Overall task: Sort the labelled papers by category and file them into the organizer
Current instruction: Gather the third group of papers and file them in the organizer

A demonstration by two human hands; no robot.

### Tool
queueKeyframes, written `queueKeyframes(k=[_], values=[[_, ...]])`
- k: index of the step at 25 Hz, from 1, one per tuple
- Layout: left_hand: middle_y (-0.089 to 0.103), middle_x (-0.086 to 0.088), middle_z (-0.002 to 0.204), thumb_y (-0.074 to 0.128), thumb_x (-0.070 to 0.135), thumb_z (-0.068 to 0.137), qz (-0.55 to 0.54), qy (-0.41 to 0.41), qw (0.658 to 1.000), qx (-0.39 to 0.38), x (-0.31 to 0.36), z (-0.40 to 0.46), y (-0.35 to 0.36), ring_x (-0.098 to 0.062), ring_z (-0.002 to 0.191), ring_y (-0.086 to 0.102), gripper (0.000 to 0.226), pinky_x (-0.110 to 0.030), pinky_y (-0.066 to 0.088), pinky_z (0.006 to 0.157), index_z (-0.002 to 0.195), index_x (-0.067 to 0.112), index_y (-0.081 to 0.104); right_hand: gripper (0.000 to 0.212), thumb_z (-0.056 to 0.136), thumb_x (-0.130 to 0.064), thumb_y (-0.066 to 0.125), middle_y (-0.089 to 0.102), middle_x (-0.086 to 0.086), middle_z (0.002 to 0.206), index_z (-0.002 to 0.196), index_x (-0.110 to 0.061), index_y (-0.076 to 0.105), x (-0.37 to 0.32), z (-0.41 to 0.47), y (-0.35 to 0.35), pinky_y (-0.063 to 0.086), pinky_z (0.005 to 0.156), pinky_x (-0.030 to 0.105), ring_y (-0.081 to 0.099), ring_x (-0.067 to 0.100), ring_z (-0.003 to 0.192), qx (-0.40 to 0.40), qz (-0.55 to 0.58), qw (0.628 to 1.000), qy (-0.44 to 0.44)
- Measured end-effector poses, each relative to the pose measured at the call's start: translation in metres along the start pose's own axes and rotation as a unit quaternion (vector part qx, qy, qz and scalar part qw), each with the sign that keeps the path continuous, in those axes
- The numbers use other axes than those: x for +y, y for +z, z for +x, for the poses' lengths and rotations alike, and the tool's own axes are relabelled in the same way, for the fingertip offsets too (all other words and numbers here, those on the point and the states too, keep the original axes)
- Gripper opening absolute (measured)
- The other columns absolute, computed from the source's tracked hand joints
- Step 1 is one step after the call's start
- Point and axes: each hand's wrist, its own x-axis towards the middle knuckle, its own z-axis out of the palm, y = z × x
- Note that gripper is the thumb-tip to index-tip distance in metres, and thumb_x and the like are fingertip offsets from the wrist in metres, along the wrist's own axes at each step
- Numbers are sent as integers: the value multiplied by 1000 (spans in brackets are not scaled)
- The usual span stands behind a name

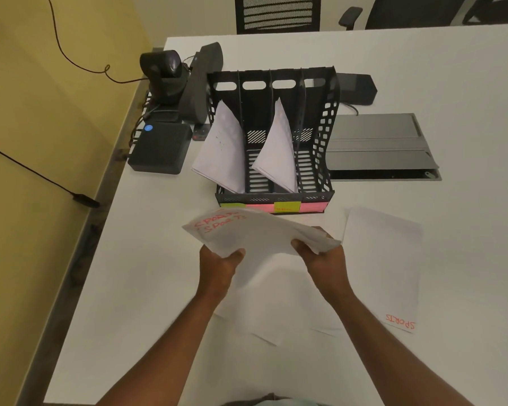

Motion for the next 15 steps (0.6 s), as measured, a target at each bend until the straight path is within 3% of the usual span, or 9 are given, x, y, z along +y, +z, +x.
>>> queueKeyframes(k=[3, 6, 8, 10, 12, 14, 15], values=[[70, -4, 107, 71, -12, 78, 46, -7, 999, -2, -14, -2, -4, -19, 99, 67, 51, -41, 57, 86, 111, 25, 60, 26, 82, -1, 73, 70, -5, 88, 94, -23, 67, 27, -1, 9, 50, 72, 23, 63, 3, 76, -8, -37, 998, 56], [68, -7, 112, 73, 5, 85, 80, -28, 996, 14, -34, -5, -8, -26, 104, 64, 41, -37, 52, 88, 120, 20, 59, 19, 82, 2, 68, 68, -8, 87, 90, -15, 67, 52, -7, 12, 44, 73, 21, 60, -7, 76, -19, -78, 995, 66], [69, -7, 104, 70, 15, 90, 86, -30, 995, 36, -38, -4, -13, -29, 100, 66, 24, -33, 49, 84, 113, 15, 63, 26, 78, 4, 59, 67, -4, 99, 99, -10, 66, 60, -13, 10, 45, 81, 15, 60, -5, 91, -37, -95, 994, 43], [69, -8, 101, 68, 19, 92, 95, -27, 994, 56, -39, 1, -20, -31, 100, 67, 19, -35, 50, 85, 110, 12, 66, 52, 68, 2, 54, 62, 6, 122, 119, -7, 59, 77, -14, -1, 42, 99, 22, 55, 14, 116, 12, -159, 985, 72], [69, -8, 104, 67, 16, 92, 104, -19, 992, 76, -39, 8, -27, -30, 101, 66, 26, -36, 50, 88, 117, 7, 66, 66, 73, -5, 59, 45, 13, 143, 137, -9, 44, 101, -10, -23, 36, 108, 40, 38, 28, 135, 129, -289, 928, 198], [69, -6, 106, 66, 14, 92, 109, -14, 990, 84, -39, 11, -31, -27, 102, 65, 29, -34, 48, 89, 121, 7, 65, 77, 84, -26, 62, 18, 17, 158, 149, -13, 24, 124, -10, -47, 29, 111, 55, 13, 33, 147, 143, -383, 843, 350], [69, -6, 107, 66, 13, 92, 111, -13, 990, 85, -40, 11, -31, -26, 102, 64, 30, -34, 48, 90, 122, 7, 65, 83, 86, -37, 62, 6, 18, 161, 151, -14, 16, 132, -12, -56, 25, 111, 60, 4, 34, 149, 121, -396, 822, 392]])
